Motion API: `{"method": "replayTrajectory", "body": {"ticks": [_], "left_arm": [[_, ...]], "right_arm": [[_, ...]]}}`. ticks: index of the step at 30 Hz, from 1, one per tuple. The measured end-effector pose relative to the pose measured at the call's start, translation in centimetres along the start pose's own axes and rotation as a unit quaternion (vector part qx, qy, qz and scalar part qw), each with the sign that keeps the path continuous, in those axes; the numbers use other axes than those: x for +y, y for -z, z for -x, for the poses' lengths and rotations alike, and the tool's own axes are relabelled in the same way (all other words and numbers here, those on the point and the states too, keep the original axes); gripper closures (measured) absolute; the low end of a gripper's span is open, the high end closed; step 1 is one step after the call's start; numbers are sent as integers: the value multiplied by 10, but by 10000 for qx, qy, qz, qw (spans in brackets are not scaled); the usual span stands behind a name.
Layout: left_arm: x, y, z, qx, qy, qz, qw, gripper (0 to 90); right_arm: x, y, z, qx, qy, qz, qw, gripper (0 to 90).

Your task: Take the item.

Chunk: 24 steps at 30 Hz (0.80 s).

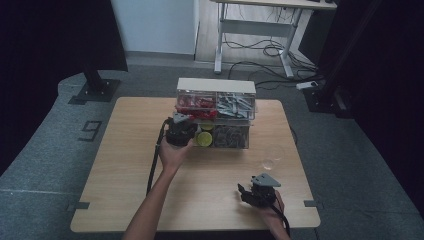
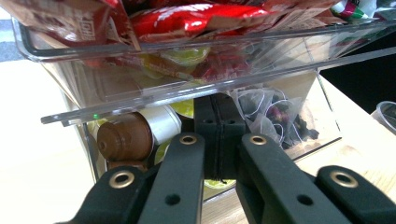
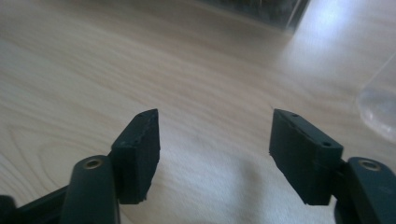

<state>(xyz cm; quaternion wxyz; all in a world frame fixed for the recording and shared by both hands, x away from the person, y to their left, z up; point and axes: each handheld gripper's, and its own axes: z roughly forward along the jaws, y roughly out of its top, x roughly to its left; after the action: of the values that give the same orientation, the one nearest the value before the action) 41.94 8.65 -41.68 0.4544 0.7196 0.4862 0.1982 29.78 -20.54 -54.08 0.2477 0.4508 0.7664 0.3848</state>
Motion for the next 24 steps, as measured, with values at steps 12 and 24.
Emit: {"method": "replayTrajectory", "body": {"ticks": [12, 24], "left_arm": [[2, -3, 1, -25, -42, -13, 10000, 899], [3, -3, 0, -87, -4, -36, 10000, 898]], "right_arm": [[38, -3, 1, 203, -357, 428, 9982, 378], [78, -19, 3, 261, -408, 579, 9971, 422]]}}
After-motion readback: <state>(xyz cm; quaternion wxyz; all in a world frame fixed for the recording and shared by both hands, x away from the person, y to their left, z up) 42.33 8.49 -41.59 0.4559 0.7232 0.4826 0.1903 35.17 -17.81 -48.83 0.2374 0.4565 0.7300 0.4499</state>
